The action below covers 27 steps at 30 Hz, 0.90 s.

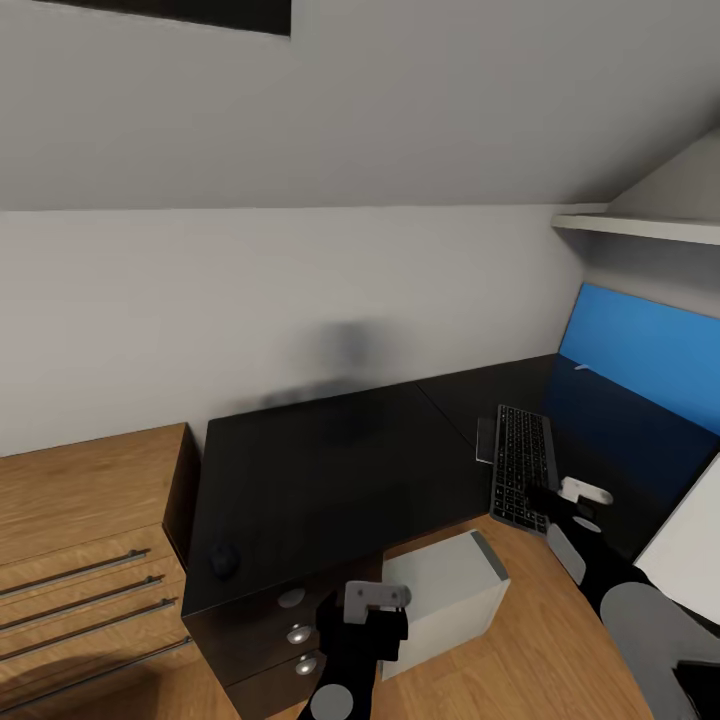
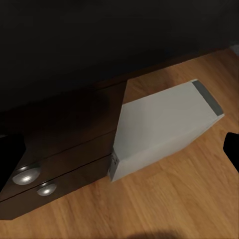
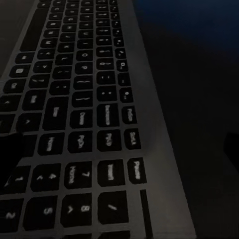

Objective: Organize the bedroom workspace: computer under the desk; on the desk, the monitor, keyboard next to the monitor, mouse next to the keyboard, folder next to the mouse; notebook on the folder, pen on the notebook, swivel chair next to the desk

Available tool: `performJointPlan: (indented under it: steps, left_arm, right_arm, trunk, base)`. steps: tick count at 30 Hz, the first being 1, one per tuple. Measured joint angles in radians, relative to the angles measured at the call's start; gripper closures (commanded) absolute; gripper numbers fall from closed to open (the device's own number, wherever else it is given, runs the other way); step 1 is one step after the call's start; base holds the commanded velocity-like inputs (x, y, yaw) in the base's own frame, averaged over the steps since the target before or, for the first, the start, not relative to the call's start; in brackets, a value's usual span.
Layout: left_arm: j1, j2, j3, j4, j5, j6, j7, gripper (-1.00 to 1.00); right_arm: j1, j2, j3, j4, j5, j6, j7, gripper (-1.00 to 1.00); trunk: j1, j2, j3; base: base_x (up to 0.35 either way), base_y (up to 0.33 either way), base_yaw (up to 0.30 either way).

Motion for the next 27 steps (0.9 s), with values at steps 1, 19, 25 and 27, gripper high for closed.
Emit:
performJointPlan:
  steps: [1, 19, 25, 27]
  left_arm:
    - [0.0, 0.0, 0.0, 0.0, 0.0, 0.0, 0.0, -1.0]
    - [0.0, 0.0, 0.0, -0.02, 0.0, 0.002, 0.0, -1.0]
    - [0.0, 0.0, 0.0, -0.02, 0.0, 0.003, 0.0, -1.0]
    - [0.0, 0.0, 0.0, -0.02, 0.0, 0.003, 0.0, -1.0]
  right_arm:
    - [0.0, 0.0, 0.001, 0.001, 0.001, 0.0, 0.001, -1.0]
    - [0.0, 0.003, 0.002, 0.006, 0.002, 0.002, 0.002, -1.0]
    - [0.0, 0.003, 0.002, 0.006, 0.002, 0.001, 0.001, -1.0]
    - [0.0, 0.003, 0.002, 0.006, 0.002, 0.002, 0.001, -1.0]
  trunk:
    - [0.004, -0.007, -0.003]
    - [0.05, -0.091, -0.041]
    - [0.073, -0.133, -0.059]
    - [0.08, -0.147, -0.066]
  base:
    - [0.0, 0.0, 0.0]
    - [0.0, 0.0, 0.0]
    - [0.0, 0.0, 0.0]
    - [0.0, 0.0, 0.0]
